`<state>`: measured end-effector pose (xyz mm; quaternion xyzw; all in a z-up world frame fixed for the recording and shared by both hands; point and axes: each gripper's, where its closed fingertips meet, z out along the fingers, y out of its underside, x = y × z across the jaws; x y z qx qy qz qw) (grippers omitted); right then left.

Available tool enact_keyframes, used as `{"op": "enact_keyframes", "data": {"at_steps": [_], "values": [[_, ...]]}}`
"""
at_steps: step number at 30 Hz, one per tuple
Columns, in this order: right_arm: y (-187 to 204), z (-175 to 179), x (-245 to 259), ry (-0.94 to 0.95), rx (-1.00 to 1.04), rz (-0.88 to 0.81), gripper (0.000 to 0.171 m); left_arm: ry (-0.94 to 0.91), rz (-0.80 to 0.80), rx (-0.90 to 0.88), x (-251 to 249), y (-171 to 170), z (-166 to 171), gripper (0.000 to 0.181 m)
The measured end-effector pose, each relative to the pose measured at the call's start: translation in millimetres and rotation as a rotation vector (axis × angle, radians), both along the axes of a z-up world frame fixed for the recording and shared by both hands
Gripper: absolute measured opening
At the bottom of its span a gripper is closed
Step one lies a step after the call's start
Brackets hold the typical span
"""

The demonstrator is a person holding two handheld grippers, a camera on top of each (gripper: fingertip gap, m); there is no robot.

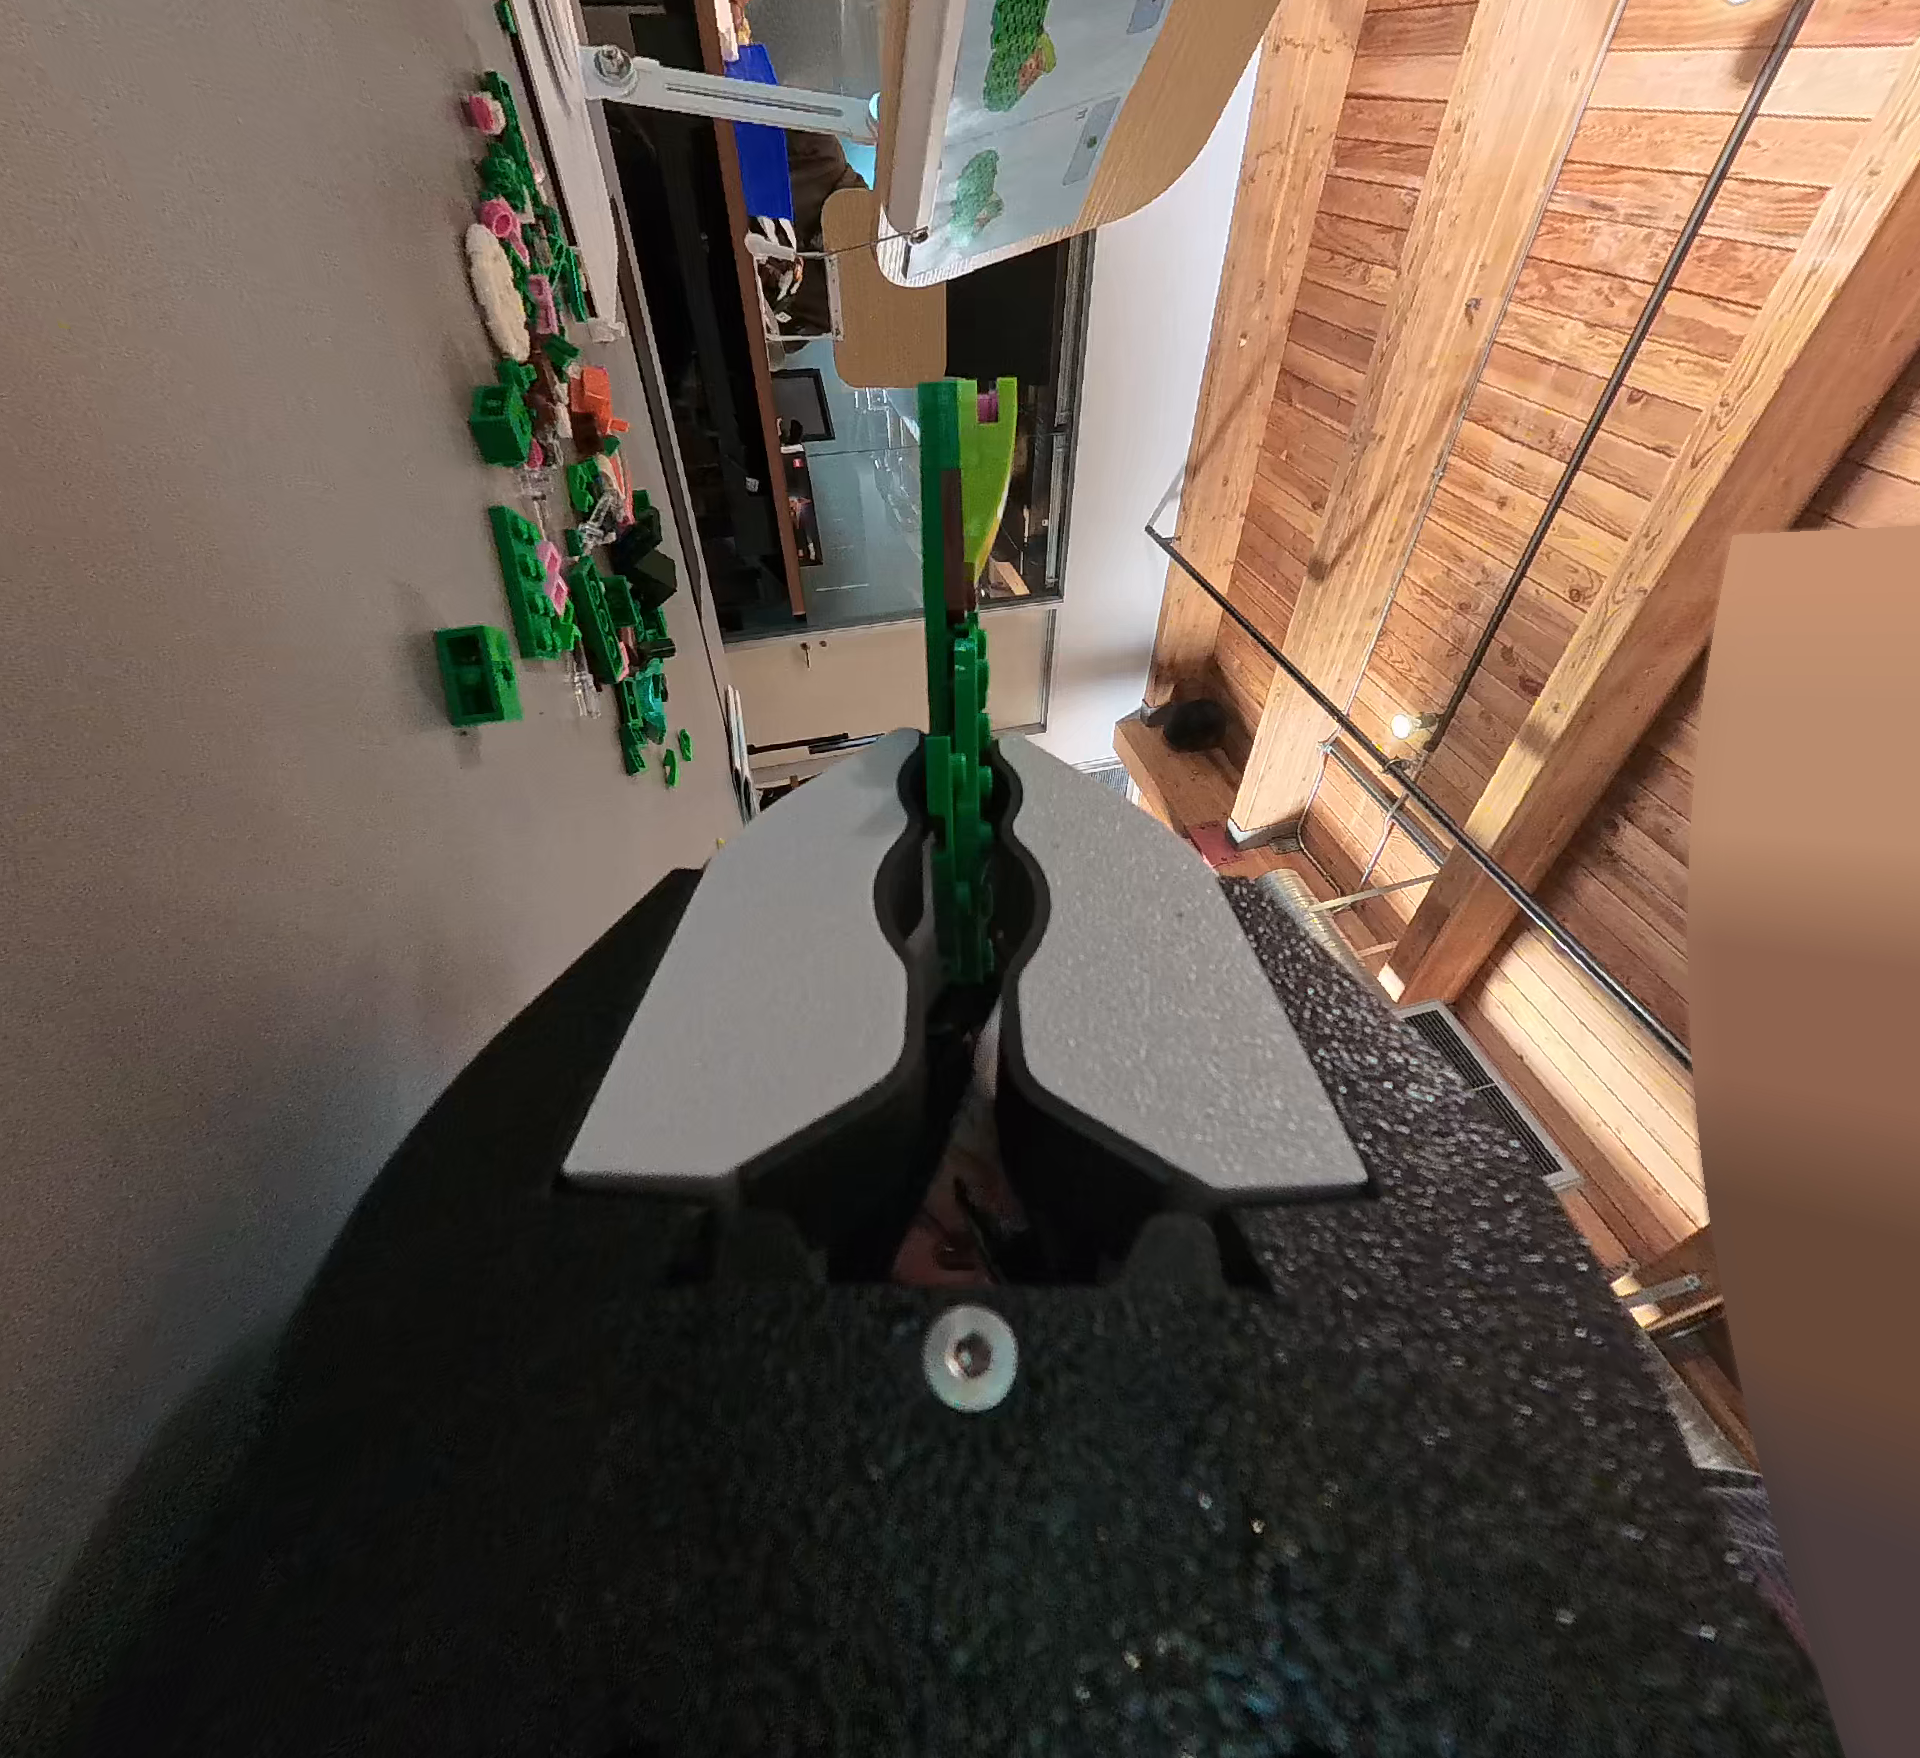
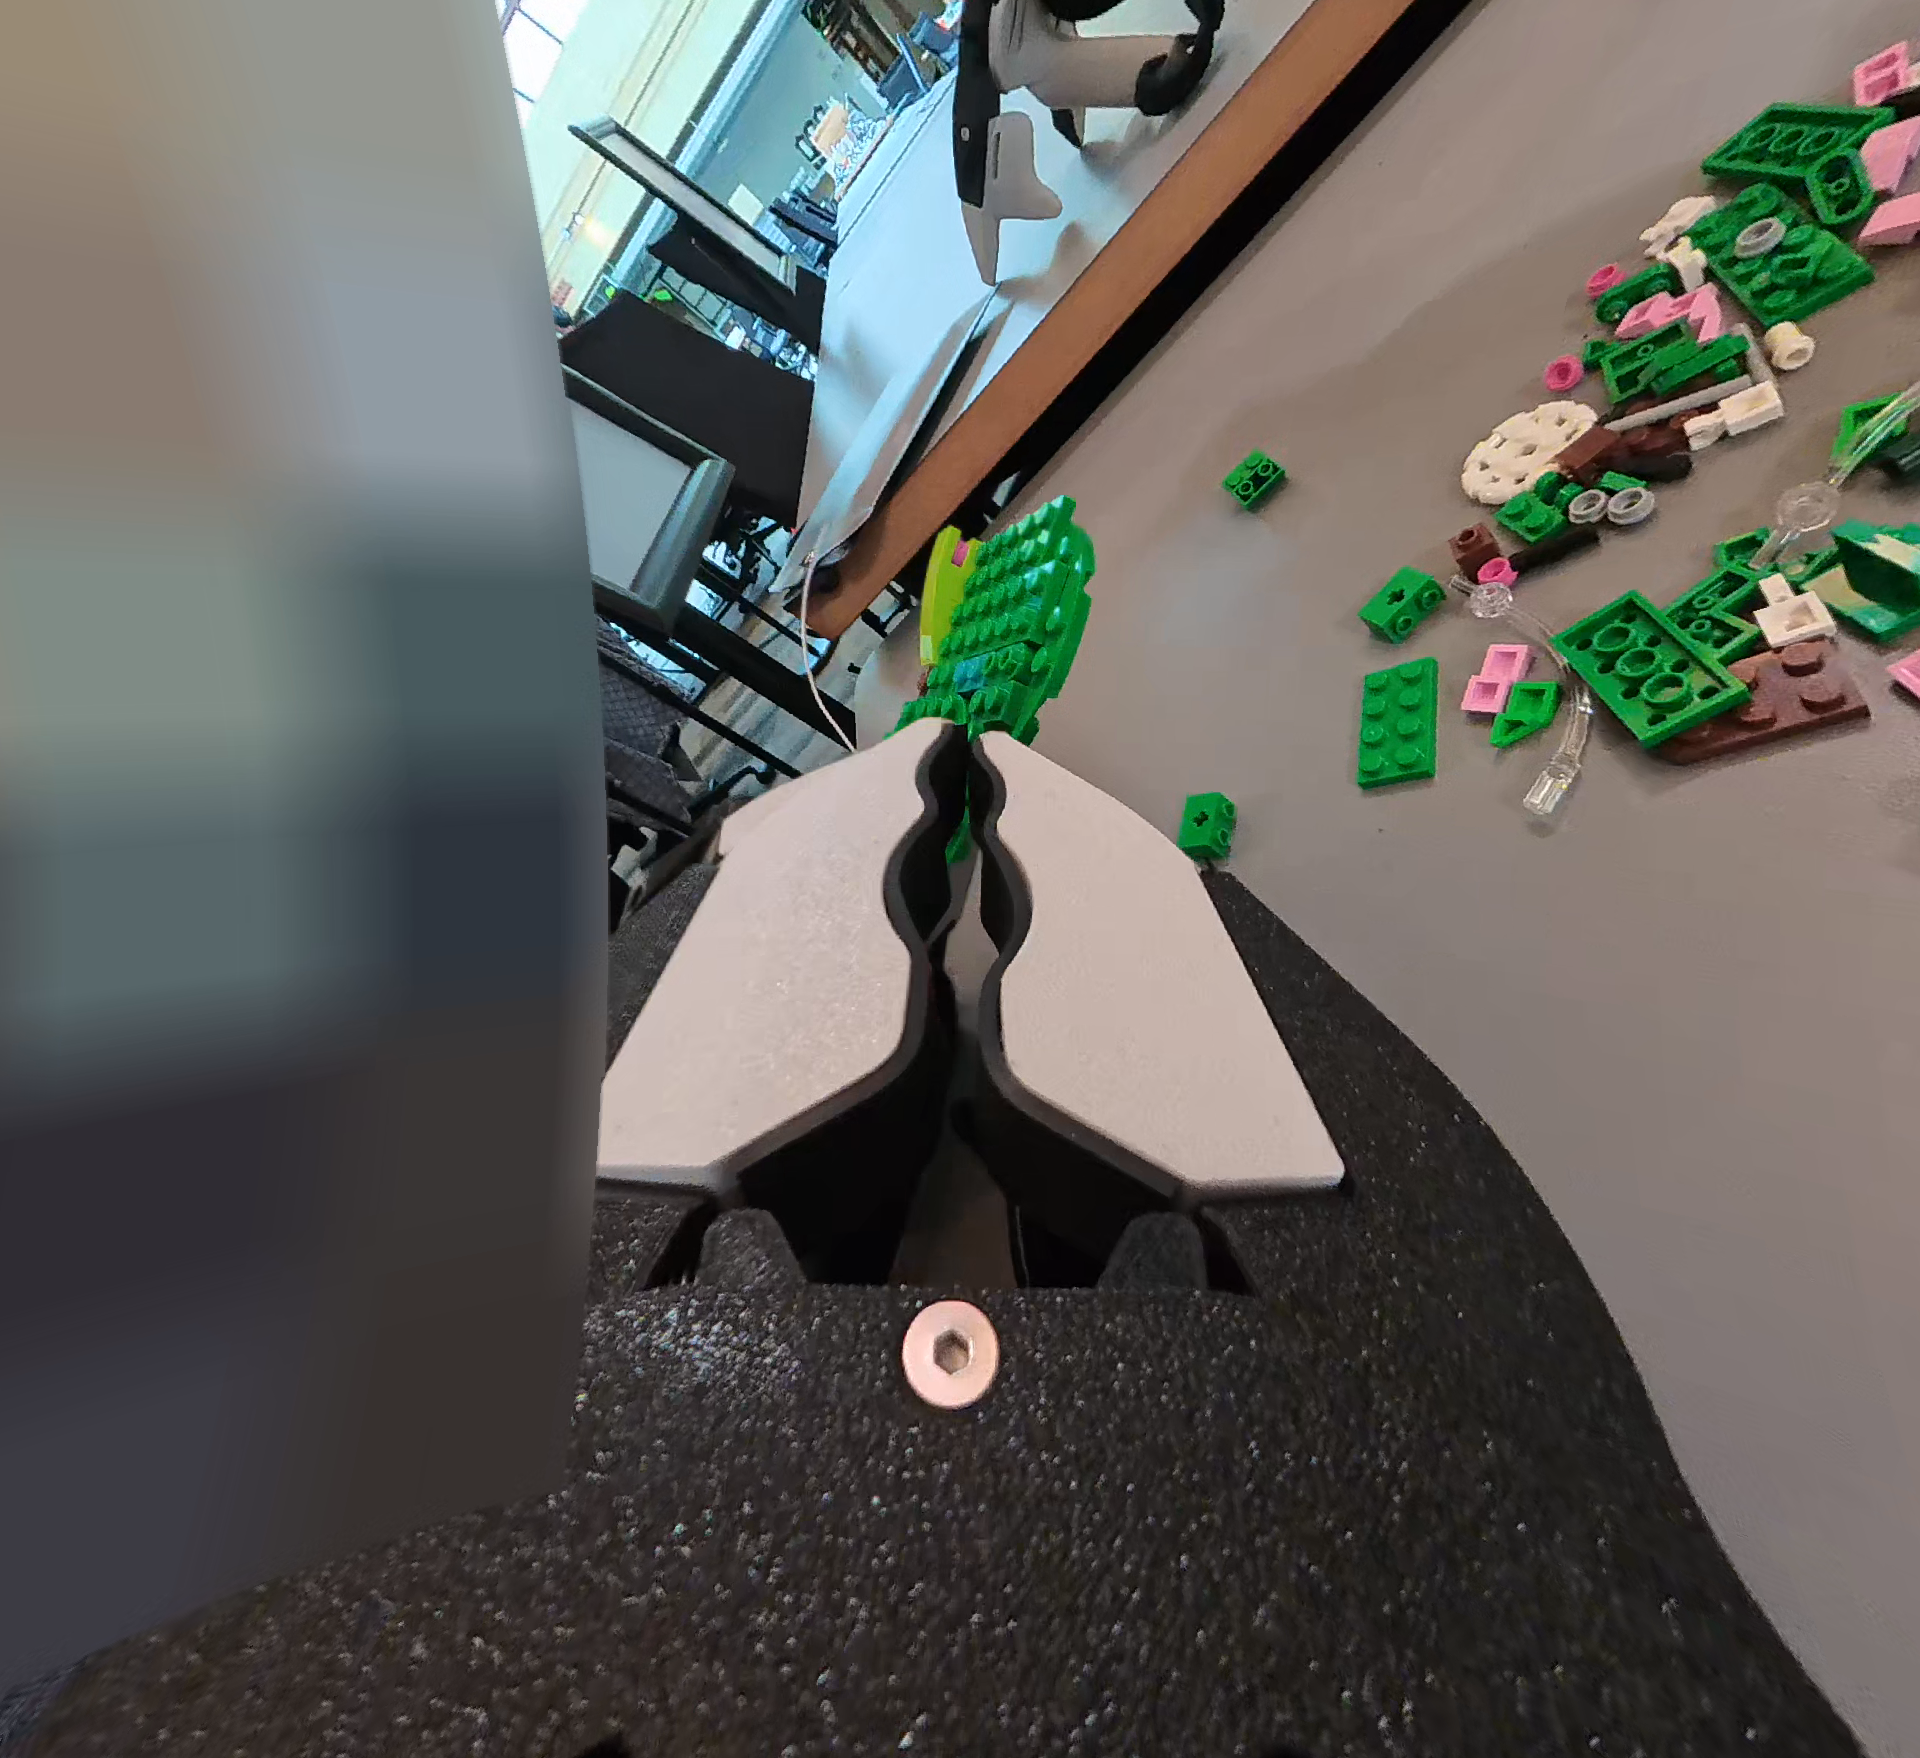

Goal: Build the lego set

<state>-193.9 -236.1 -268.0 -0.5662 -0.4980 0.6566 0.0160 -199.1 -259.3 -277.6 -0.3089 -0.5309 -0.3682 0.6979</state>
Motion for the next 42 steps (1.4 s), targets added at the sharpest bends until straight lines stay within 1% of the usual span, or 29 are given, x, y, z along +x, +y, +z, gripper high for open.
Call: {"op": "enact_keyframes", "data": {"at_steps": [5, 8, 15, 20, 23, 32, 42], "values": [[-1, -1, -1, 0.041, 0.104, -0.003, 0.000, 0.001, -0.006, 0.003, 1, 1, 1, 0.008], [0, 2, -2, 0.062, 0.131, -0.017, 0.000, -0.001, -0.006, 0.005, 0, 1, 0, 0.008], [7, 3, -4, 0.088, 0.112, -0.107, 0.000, 0.004, 0.019, 0.012, -2, -1, 1, 0.008], [4, 3, -6, 0.115, 0.045, -0.163, 0.000, 0.051, 0.115, 0.006, -7, -11, 6, 0.008], [0, 2, -8, 0.112, 0.001, -0.168, 0.000, 0.069, 0.152, 0.004, -9, -15, 7, 0.008], [-10, 2, -11, 0.119, -0.006, -0.142, 0.000, 0.051, 0.126, 0.011, -7, -12, 4, 0.008], [-7, -2, -15, 0.121, 0.053, -0.194, 0.000, 0.027, 0.126, 0.001, -7, -11, 0, 0.008]]}}
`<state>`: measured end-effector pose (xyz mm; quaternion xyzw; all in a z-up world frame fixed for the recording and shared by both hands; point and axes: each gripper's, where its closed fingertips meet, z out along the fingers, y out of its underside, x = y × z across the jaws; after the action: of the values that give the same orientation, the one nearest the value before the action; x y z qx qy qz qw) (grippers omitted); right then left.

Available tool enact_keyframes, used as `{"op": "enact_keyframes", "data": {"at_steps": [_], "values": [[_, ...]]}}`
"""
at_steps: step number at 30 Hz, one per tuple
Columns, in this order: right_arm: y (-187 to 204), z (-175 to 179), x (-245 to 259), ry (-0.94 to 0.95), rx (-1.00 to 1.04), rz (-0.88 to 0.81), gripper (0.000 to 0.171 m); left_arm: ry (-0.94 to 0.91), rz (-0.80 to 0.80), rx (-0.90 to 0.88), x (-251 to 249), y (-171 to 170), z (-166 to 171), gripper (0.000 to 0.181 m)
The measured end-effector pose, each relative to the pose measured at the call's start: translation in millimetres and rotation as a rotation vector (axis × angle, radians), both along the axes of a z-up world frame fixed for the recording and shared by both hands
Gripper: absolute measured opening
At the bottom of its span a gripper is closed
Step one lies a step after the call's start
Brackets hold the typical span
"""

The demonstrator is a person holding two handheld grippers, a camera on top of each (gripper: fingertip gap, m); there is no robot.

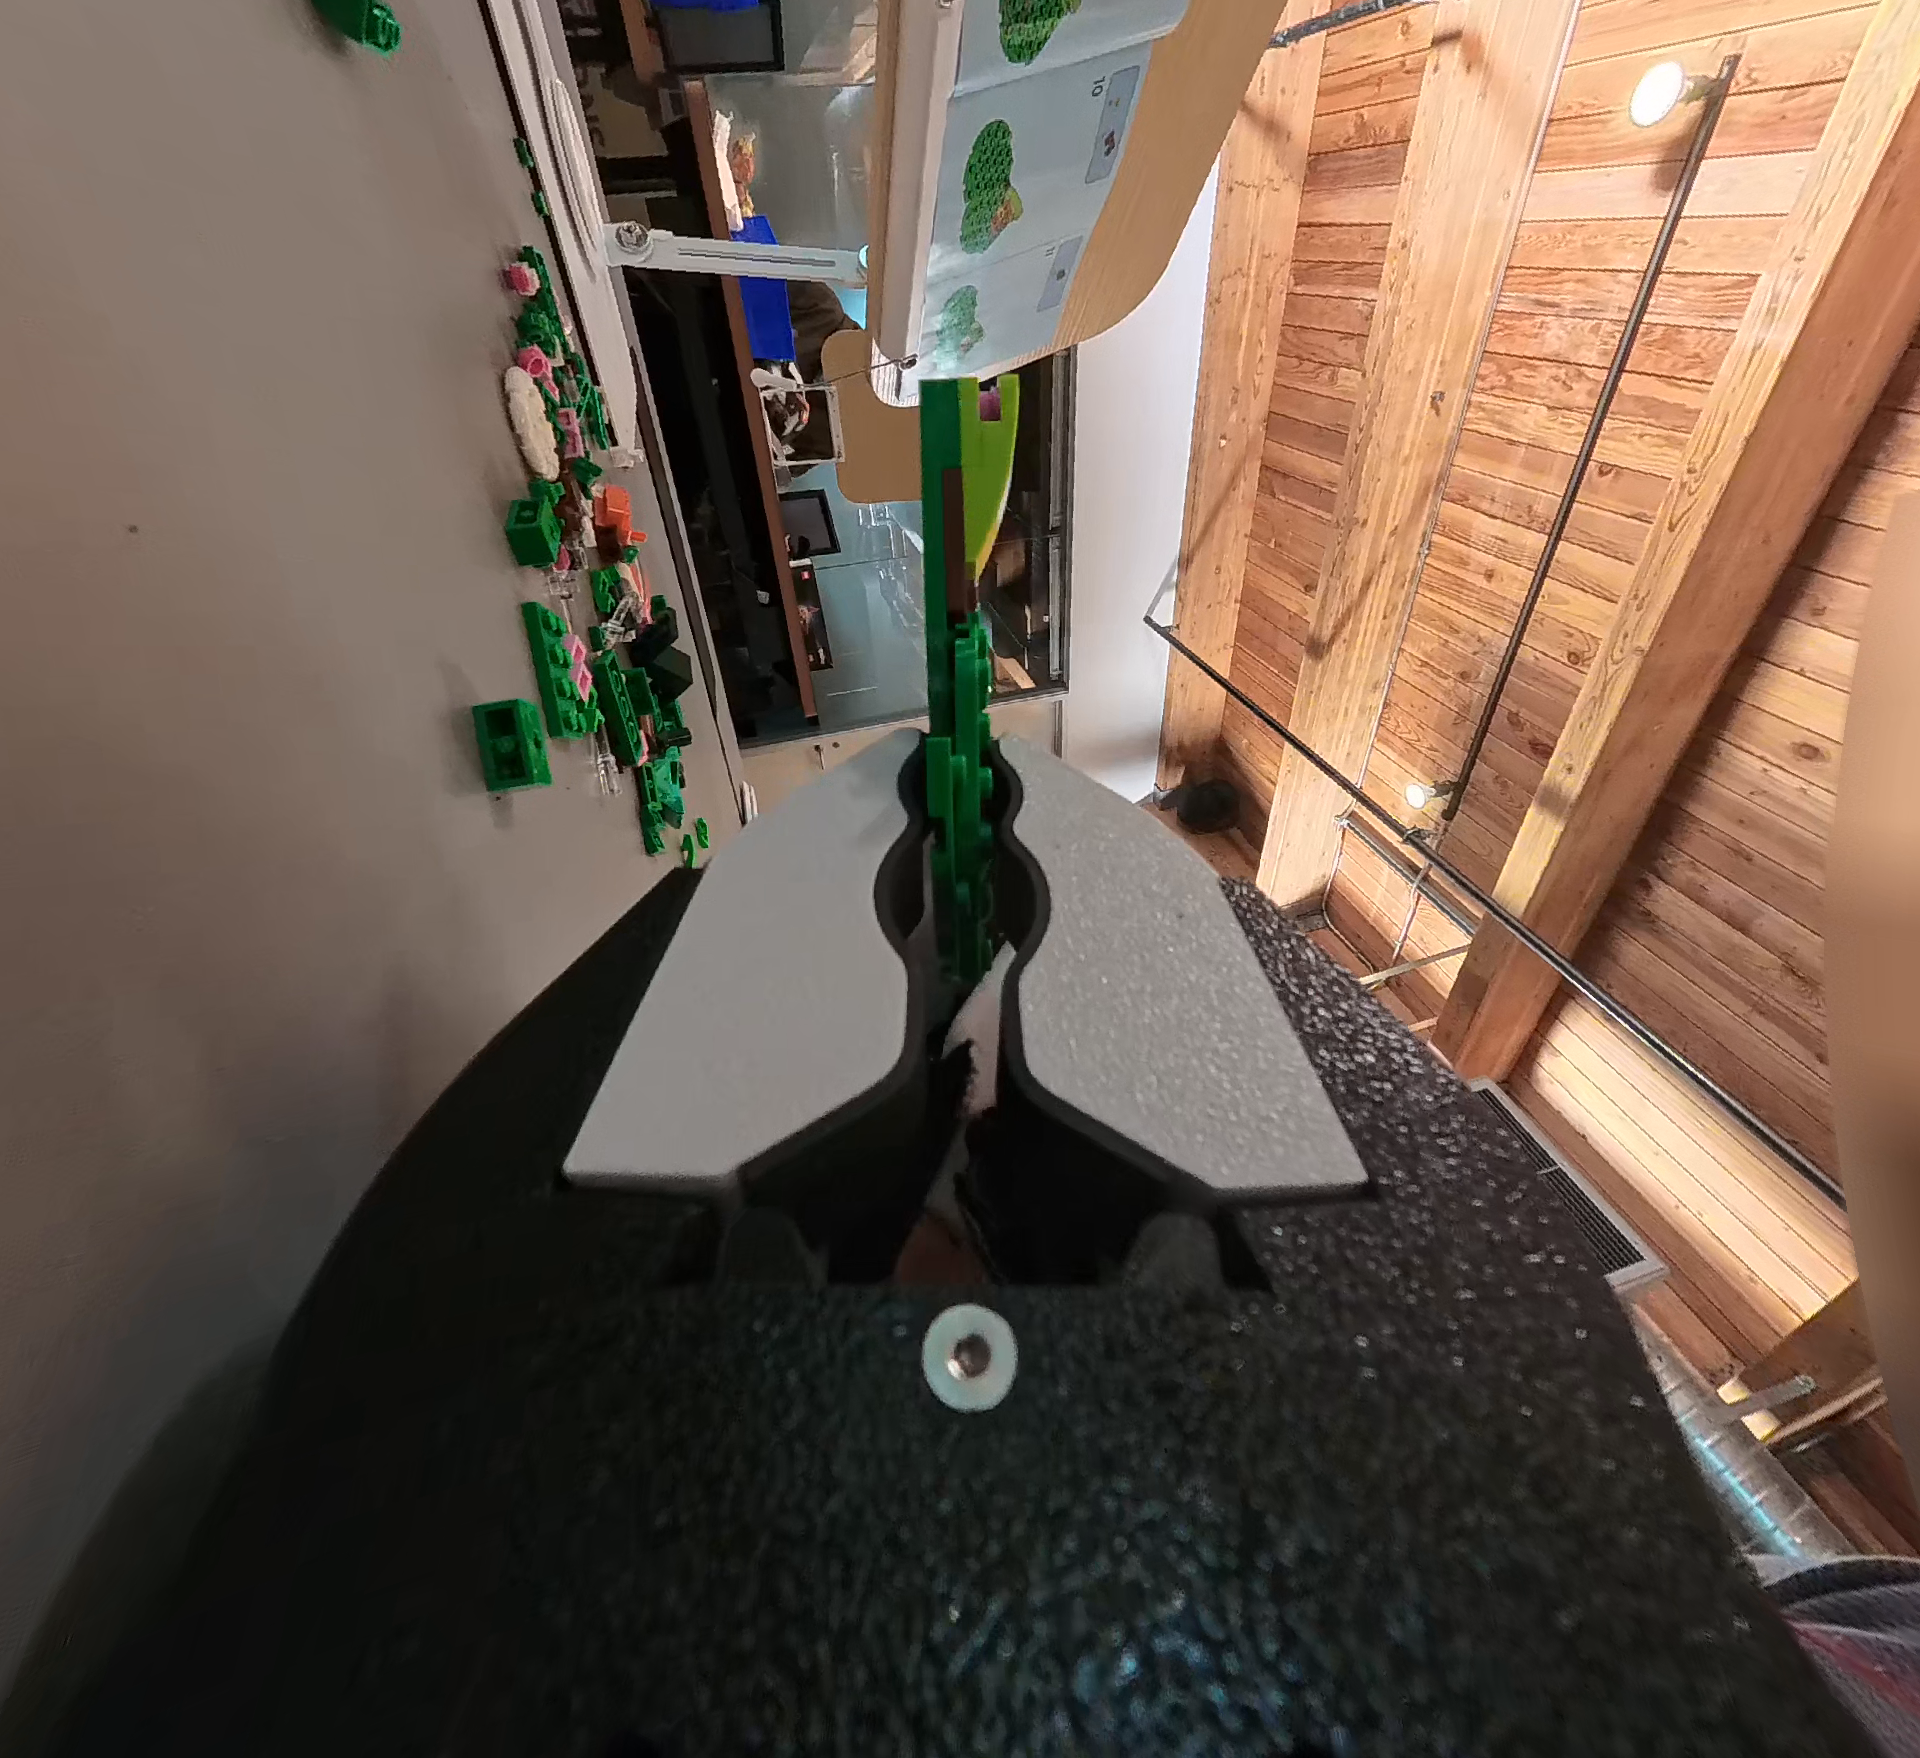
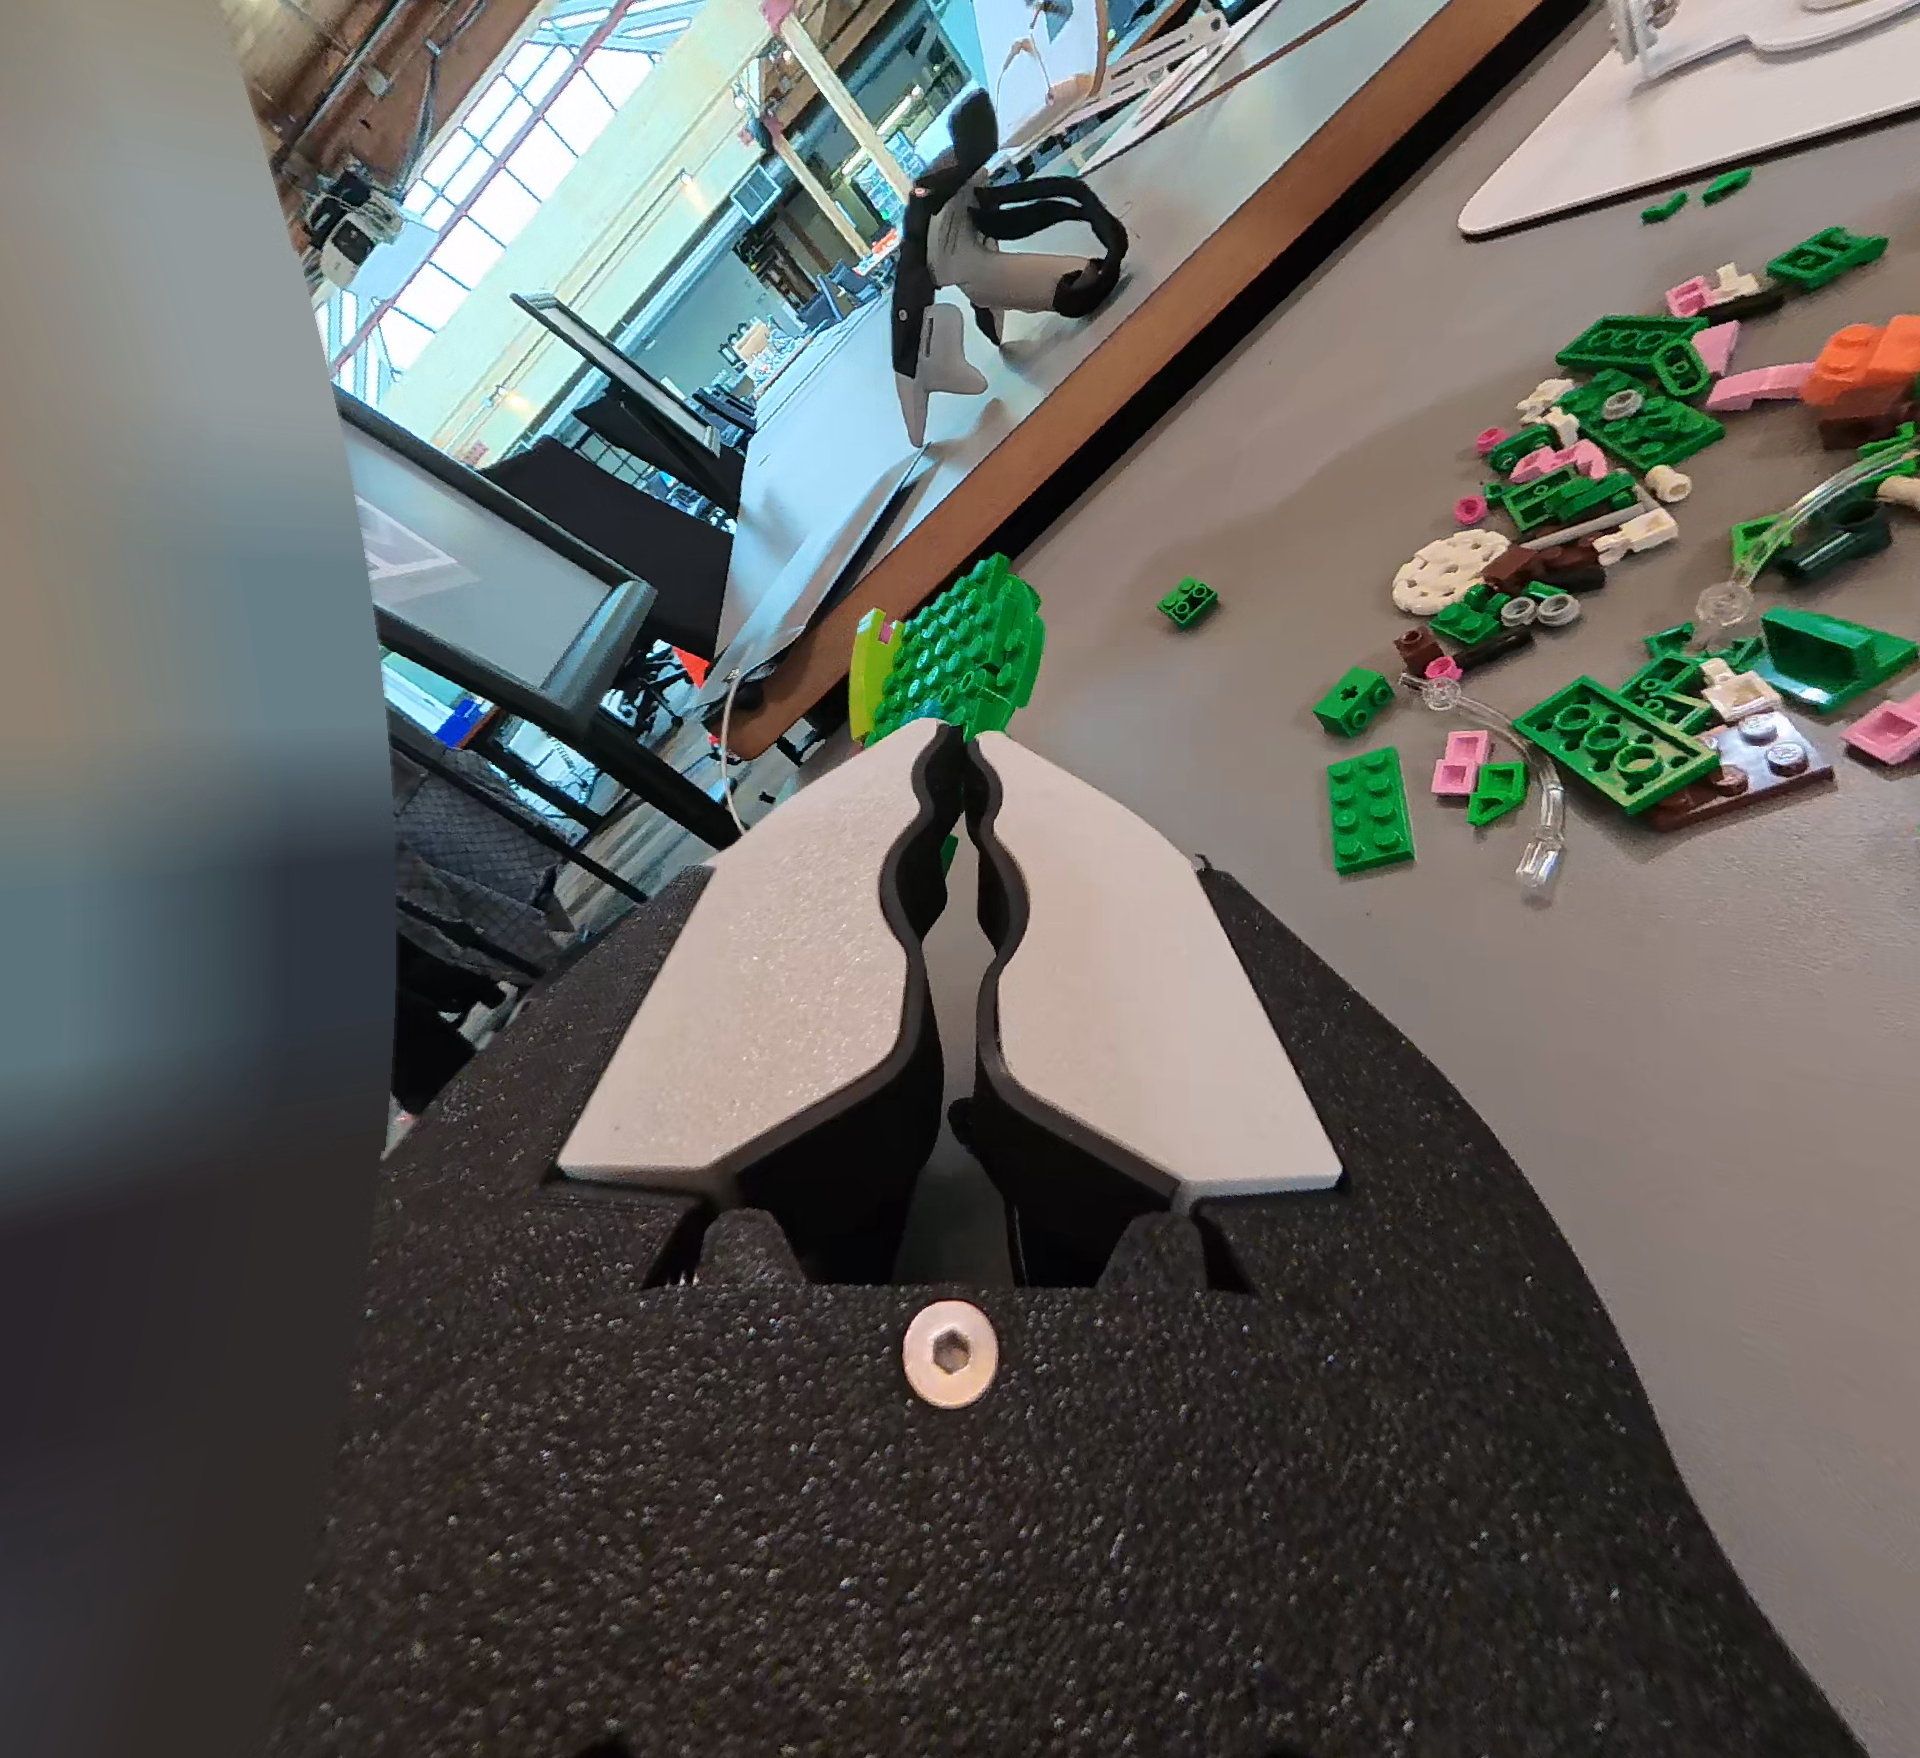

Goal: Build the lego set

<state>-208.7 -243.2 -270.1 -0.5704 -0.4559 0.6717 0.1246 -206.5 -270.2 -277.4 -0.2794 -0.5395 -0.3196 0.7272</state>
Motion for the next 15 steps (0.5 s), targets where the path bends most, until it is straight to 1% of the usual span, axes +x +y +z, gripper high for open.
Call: {"op": "enact_keyframes", "data": {"at_steps": [15], "values": [[-1.3, -2.8, -1.2, -0.024, 0.068, -0.038, 0.002, -0.043, -0.007, 0.013, -0.6, -0.3, -4.4, 0.008]]}}
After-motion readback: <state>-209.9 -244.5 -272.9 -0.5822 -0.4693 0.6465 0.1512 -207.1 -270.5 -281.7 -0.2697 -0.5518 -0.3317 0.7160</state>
